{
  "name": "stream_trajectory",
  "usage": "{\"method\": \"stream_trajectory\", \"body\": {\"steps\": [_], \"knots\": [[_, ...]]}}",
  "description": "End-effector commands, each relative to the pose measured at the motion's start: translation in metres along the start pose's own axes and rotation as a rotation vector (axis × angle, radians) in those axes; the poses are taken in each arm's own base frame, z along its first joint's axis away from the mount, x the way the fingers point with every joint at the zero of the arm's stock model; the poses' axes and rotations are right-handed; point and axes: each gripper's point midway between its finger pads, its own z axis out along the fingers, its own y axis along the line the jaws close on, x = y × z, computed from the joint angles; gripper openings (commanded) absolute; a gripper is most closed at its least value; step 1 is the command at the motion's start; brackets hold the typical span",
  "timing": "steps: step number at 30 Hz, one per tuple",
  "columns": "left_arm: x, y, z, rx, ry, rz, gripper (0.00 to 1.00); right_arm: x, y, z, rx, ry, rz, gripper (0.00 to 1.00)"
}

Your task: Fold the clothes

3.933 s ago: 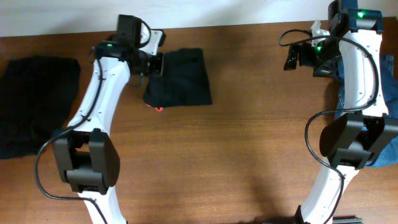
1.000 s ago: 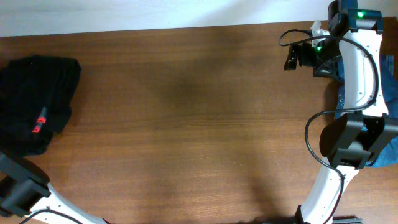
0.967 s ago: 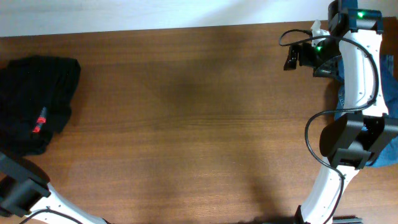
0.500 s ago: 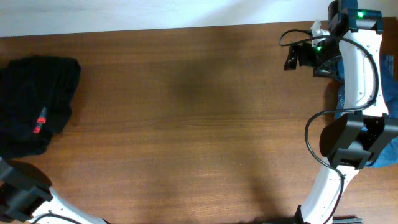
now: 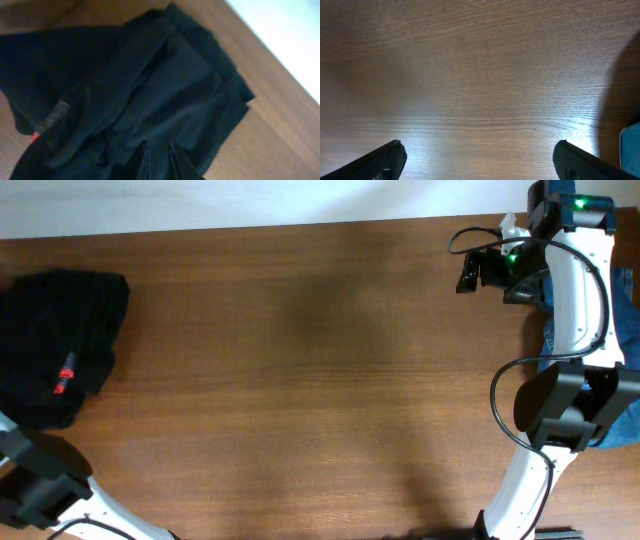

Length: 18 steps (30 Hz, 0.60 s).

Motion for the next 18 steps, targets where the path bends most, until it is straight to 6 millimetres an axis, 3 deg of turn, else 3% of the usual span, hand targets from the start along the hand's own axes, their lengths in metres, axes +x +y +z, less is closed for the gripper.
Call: {"method": "stream_trajectory", "body": {"steps": [1,6,11,18], "knots": [[0.010,0.026,0.027,-0.093,0.050,0.003,0.11,-0.003,0.002,-0.015,0.005,-0.042,-0.004,0.99],[0.016,0.047,0.044,-0.159,0.083,-0.012,0.11,-0.003,0.002,-0.015,0.005,-0.042,-0.004,0.99],[0.038,0.059,0.071,-0.194,0.164,-0.019,0.10,-0.003,0.002,-0.015,0.005,-0.042,-0.004,0.99],[0.065,0.092,0.100,-0.264,0.270,-0.107,0.05,-0.003,0.002,-0.015,0.005,-0.042,-0.004,0.99]]}}
